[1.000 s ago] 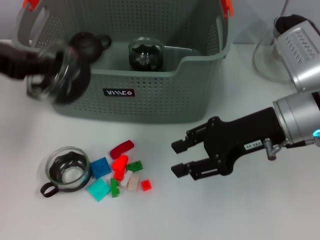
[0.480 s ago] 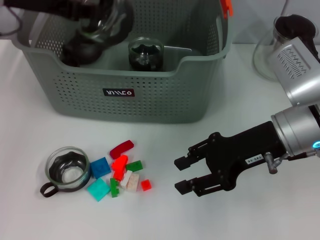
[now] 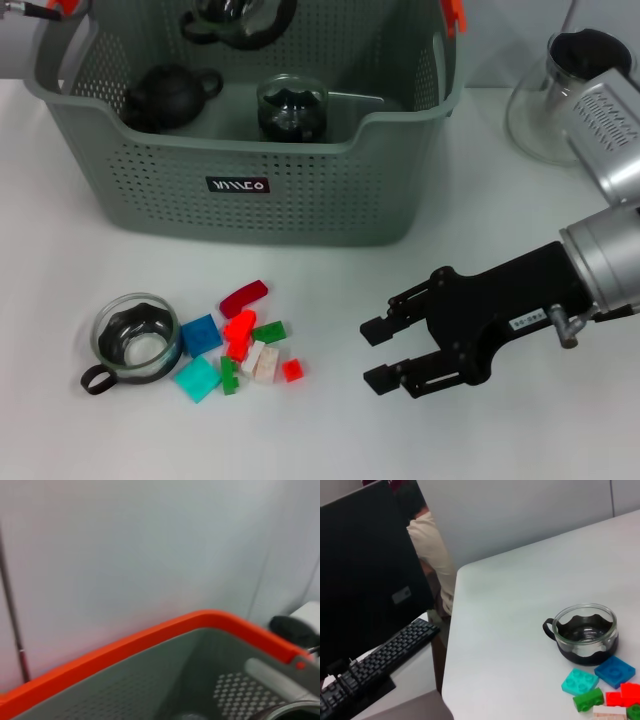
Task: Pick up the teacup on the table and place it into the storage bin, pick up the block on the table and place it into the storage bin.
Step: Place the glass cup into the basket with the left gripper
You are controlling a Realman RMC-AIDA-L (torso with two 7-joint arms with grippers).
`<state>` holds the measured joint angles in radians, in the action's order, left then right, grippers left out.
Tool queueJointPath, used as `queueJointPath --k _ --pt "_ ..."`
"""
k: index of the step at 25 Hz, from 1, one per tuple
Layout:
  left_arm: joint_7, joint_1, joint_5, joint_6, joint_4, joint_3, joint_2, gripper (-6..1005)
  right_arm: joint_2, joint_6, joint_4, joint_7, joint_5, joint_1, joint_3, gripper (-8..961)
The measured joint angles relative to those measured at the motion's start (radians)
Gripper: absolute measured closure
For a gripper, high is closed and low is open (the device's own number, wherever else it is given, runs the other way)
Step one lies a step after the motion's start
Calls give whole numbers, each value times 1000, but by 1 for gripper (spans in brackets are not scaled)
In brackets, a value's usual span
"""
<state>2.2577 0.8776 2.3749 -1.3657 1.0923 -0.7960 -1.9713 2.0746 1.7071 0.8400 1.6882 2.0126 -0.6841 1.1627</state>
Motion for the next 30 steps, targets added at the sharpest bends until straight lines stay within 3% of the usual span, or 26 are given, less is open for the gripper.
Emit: queueJointPath --k 9,20,26,30 --pt "6 56 172 132 -80 -45 -10 951 -10 17 -4 19 0 -7 -53 391" --pt "8 79 216 274 -203 -130 -15 950 -3 4 -7 28 0 -25 -57 391" --pt "7 80 223 345 -253 -183 -25 950 -1 2 -8 28 -1 -25 -60 391" --pt "6 80 265 386 -268 -203 -46 951 0 1 -9 28 -1 -25 -62 391"
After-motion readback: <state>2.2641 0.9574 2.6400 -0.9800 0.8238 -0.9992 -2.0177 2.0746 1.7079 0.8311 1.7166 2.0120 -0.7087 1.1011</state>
